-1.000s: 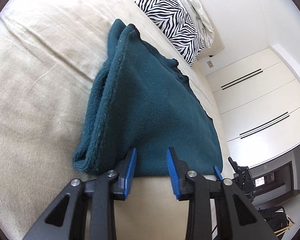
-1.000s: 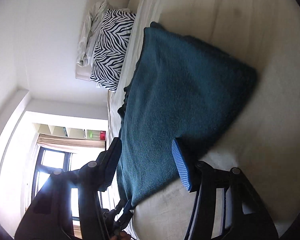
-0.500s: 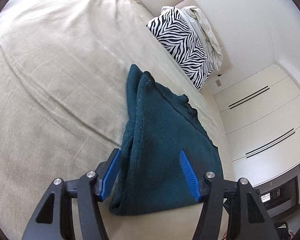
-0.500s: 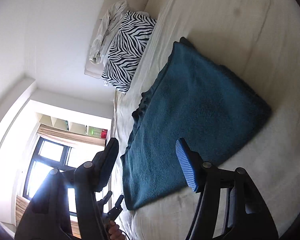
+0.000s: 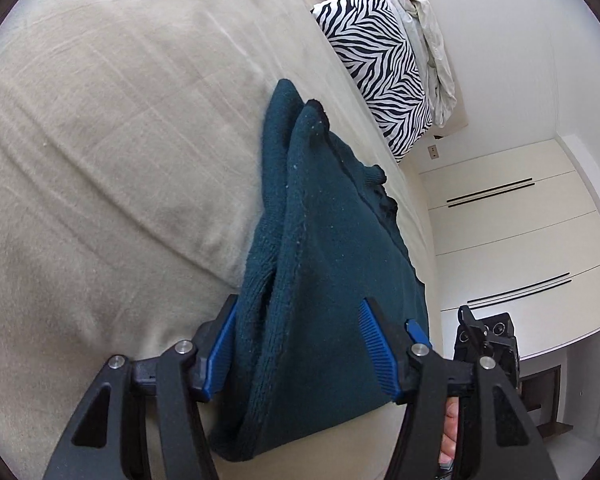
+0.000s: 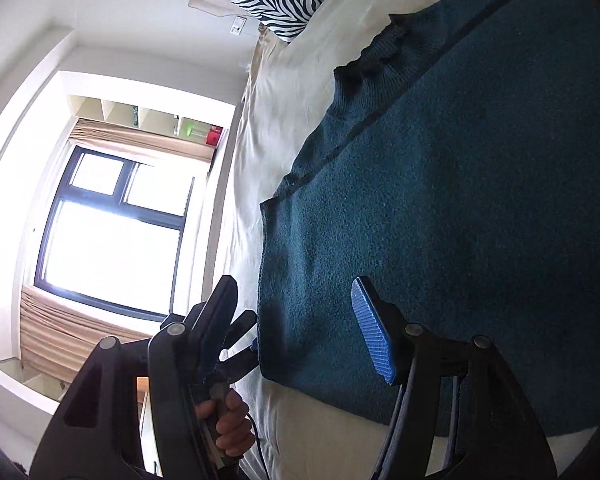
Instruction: Fold small clothes
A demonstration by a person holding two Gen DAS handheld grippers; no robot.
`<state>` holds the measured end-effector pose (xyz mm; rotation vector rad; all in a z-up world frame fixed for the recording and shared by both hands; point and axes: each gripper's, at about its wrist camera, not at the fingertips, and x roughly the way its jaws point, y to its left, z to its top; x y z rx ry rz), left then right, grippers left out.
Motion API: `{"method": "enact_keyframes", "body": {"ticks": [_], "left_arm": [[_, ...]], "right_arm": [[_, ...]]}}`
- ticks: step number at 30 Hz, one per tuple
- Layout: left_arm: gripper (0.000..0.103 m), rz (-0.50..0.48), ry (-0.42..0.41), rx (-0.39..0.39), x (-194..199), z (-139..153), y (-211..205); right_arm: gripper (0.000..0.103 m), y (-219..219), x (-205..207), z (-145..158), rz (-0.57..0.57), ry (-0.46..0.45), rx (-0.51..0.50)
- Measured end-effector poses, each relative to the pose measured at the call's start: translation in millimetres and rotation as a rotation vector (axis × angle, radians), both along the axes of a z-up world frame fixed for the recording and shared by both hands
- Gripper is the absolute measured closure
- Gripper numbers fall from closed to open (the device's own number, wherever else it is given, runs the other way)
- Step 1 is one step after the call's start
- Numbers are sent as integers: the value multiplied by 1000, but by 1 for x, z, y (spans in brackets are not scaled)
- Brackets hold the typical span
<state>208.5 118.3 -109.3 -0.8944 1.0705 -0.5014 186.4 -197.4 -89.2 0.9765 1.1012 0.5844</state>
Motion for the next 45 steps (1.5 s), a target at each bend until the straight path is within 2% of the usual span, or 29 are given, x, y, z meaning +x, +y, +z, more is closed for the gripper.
{"method": "enact_keyframes", "body": {"ticks": [3,4,6,8,11,13,16,20,24,27,29,31,34,36,37,39,40,41,45], "left_arm": [[43,-21,24,-74,4,-5,-10],[46,-27,27,-85,4,-6,-12],[62,-31,45,-85,3,-12,-14],[90,-6,79,-125,1,-23,-8],[90,20,88,-213,0,-31,3],[90,22,84,-208,-1,-27,2],[90,34,77,-224,0,-20,2],[91,-6,13,-182,5,12,-13],[91,-109,-82,-107,19,66,-59],[91,-200,-150,-70,29,99,-114],[91,-264,-173,-52,34,107,-158],[90,-323,-166,-44,34,99,-200],[87,-395,-132,-13,31,67,-254],[71,-432,-89,18,31,44,-279],[64,-445,-73,8,29,37,-285],[49,-460,-100,-20,22,39,-288],[38,-466,-130,-23,17,46,-287],[33,-471,-156,-25,13,53,-284],[30,-444,-218,-18,7,72,-261]], "right_arm": [[44,31,27,-5,70,16,-6],[44,40,32,-4,95,16,-17],[44,55,42,-3,137,11,-35],[44,63,51,-6,151,15,-44],[44,62,60,-17,136,47,-48],[44,58,64,-28,129,66,-39],[44,49,68,-32,104,72,27],[43,24,68,-32,68,81,135],[42,-29,63,-24,-7,72,223],[32,-79,56,-14,-79,51,278],[28,-116,50,-9,-129,42,301],[27,-145,44,-11,-168,45,310],[25,-179,35,-24,-214,81,304],[27,-193,30,-35,-234,105,311],[27,-198,27,-42,-238,114,326],[27,-202,26,-47,-231,103,348],[27,-203,27,-46,-224,98,341],[27,-199,31,-48,-214,97,325],[27,-184,40,-46,-175,88,266]]}}
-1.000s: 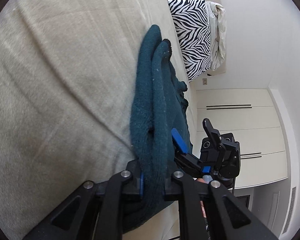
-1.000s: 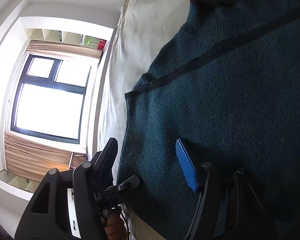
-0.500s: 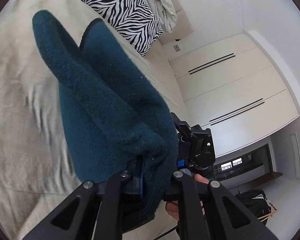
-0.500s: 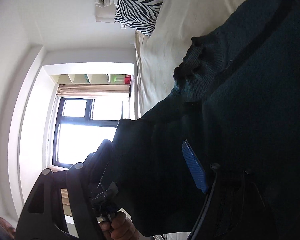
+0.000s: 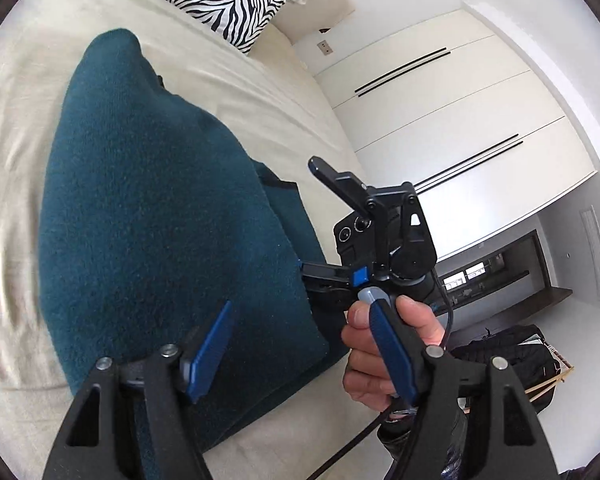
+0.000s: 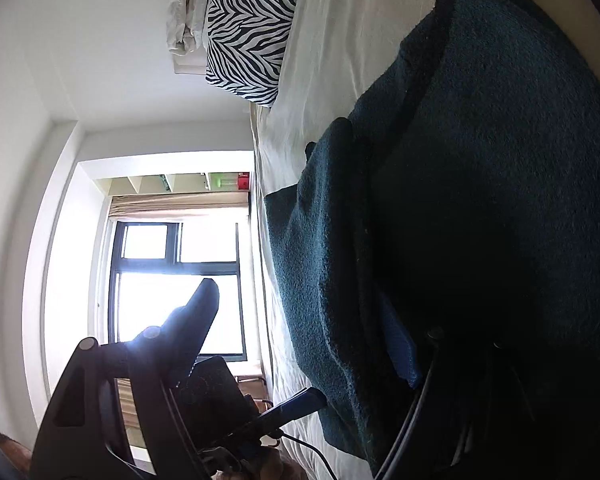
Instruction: Fold small clothes
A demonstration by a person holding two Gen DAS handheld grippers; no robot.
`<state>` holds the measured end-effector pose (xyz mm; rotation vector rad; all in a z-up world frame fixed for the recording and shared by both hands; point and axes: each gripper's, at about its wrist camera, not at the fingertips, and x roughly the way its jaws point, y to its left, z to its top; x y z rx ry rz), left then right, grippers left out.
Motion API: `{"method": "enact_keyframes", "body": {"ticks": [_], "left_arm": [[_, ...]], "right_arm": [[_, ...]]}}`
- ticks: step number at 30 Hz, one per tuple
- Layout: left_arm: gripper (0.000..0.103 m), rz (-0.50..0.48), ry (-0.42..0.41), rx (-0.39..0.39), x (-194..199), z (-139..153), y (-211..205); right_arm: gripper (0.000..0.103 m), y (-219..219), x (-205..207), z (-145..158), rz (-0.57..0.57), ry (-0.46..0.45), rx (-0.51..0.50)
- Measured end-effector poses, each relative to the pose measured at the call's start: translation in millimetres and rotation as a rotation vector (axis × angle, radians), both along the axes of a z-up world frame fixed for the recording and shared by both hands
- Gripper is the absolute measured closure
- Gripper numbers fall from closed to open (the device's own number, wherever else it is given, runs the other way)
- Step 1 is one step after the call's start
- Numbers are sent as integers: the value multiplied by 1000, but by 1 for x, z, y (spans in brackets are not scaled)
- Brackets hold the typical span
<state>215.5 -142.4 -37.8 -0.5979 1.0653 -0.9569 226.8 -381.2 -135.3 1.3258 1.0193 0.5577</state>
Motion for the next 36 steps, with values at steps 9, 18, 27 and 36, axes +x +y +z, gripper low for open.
{"method": "enact_keyframes", "body": {"ticks": [9,18,27,36], "left_arm": [[30,86,52,-6,-5,-24,46],[30,69,13,59,-6,-18,20],[30,43,-48,121,-7,-7,-17],[36,2,-148,160,-3,12,-37]], "right_arm": [[50,27,6,12,106,40,-280],[88,24,-2,34,108,1,-560],[88,-28,-24,47,31,7,-623],[89,-56,-43,37,-36,11,-597]]}}
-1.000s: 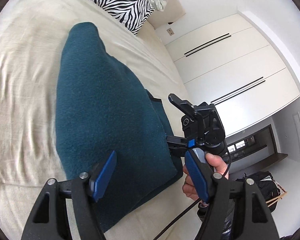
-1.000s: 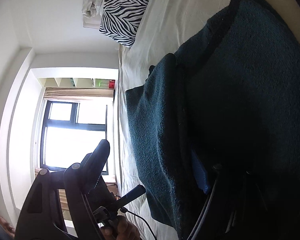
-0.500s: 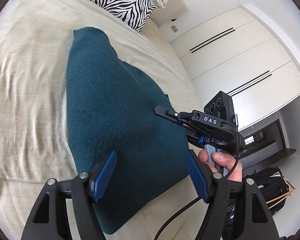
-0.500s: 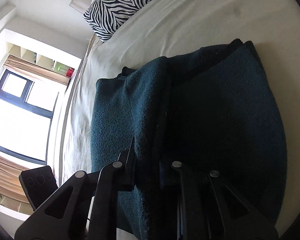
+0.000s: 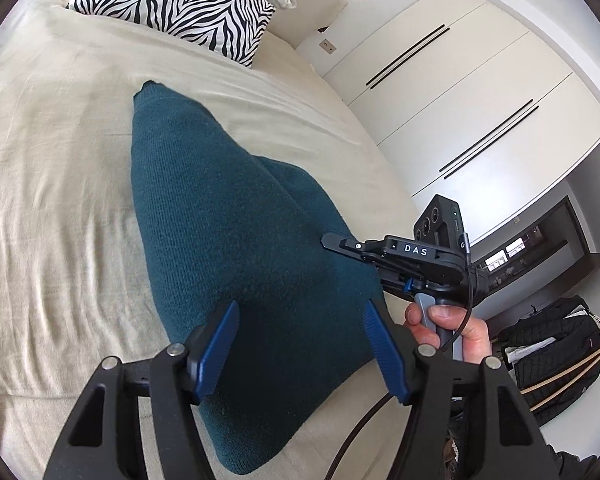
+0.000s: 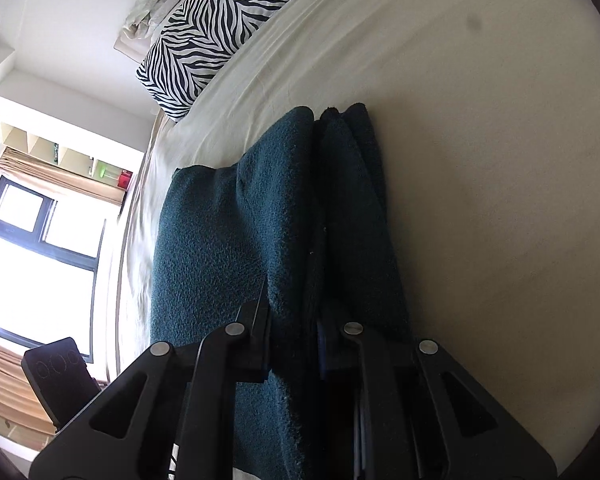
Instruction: Fold small clothes
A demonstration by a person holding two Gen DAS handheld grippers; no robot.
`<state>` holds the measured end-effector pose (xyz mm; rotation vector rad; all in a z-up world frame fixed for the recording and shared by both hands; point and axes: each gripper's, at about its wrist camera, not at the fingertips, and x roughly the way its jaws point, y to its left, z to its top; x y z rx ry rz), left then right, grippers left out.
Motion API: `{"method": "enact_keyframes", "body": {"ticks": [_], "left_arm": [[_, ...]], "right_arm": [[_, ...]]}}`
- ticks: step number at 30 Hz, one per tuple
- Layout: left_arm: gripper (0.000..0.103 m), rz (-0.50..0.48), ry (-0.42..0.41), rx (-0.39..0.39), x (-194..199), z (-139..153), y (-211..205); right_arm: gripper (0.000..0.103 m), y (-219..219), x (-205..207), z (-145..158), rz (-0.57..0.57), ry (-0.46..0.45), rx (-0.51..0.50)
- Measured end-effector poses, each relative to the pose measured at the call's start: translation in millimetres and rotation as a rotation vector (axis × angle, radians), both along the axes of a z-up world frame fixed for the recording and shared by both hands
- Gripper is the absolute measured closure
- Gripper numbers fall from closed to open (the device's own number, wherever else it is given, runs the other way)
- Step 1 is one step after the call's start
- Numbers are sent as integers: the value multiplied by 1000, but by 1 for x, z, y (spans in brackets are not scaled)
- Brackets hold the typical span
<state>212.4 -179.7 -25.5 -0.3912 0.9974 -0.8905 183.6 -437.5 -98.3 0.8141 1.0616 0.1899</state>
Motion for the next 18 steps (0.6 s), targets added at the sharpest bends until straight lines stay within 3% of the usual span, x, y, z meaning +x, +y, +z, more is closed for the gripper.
{"method": "enact_keyframes", "body": {"ticks": [6,10,14,18], "left_arm": [[36,-2,-45,5,19,15,-14],[37,-10,-60,19,24,17,-23],[42,-4,-38,50,30,6,-25],[42,11,-59,67,43,11,-28]], "right_arm": [[89,-22,-13,20,10,-25,-31],[89,-30,-14,-8,37,57,14],[89,-39,-23,-21,-2,38,84],[89,-36,-27,-13,14,24,36]]}}
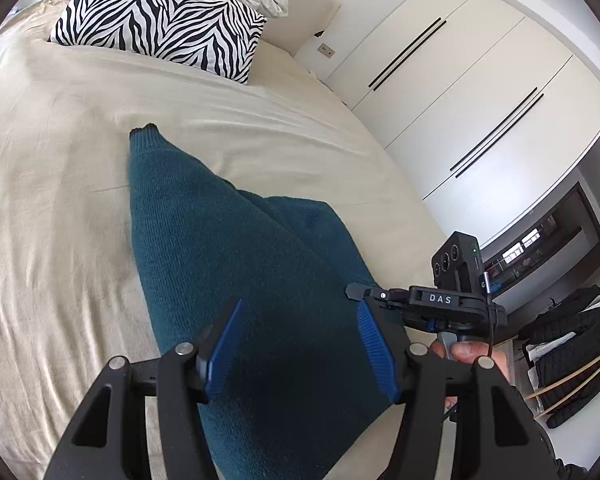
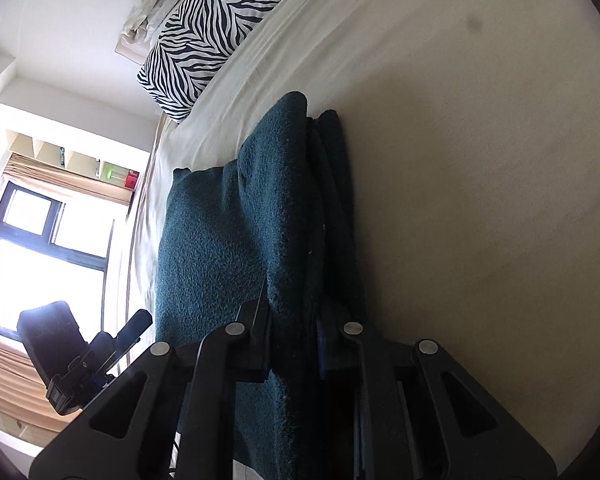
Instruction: Fold small clothes
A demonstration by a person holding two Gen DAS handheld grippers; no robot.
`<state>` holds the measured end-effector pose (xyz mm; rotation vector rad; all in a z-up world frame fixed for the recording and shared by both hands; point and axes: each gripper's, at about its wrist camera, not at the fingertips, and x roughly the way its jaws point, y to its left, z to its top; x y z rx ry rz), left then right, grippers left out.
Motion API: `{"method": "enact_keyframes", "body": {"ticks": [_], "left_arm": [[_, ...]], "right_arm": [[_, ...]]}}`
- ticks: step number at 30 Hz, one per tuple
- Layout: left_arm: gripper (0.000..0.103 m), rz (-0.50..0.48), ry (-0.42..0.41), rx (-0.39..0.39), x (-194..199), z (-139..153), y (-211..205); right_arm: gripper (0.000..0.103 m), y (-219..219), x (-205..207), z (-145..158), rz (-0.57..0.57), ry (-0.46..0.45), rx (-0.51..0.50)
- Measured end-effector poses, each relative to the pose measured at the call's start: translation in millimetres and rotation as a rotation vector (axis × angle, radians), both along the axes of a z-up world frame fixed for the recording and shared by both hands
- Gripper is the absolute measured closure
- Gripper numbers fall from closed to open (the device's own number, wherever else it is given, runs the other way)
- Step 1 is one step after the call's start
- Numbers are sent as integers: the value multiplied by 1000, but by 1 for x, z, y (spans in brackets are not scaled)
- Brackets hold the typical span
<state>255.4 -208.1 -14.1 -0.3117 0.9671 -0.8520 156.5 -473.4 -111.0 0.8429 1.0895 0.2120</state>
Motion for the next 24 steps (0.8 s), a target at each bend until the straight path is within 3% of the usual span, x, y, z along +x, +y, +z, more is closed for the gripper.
{"method": "enact_keyframes", "body": {"ticks": [5,7,9,11,13,14,16,20,24], "left_arm": [[42,12,-13,56,38,-6,-20],[42,14,29,92,56,-19,-26],[43,8,82,108,69,-36,-29],[46,7,87,101,71,-44,-27],[46,-1,83,111,71,-46,-29],[46,-6,87,121,72,-47,-31],[46,-10,98,136,74,-48,-34],[46,-18,114,162,77,-51,-41],[47,-23,110,175,75,-53,-43]], "right_arm": [[89,-19,-6,-12,-18,2,63],[86,-25,-10,-18,-23,-7,119],[84,-30,-14,-14,-26,-5,114],[75,-38,-18,-2,-65,-8,52],[44,-52,-24,12,-160,-35,-4],[42,-56,-24,19,-184,-71,15],[42,-55,-14,30,-157,-112,84],[42,-10,32,43,-34,-116,92],[42,20,74,21,11,-50,96]]}}
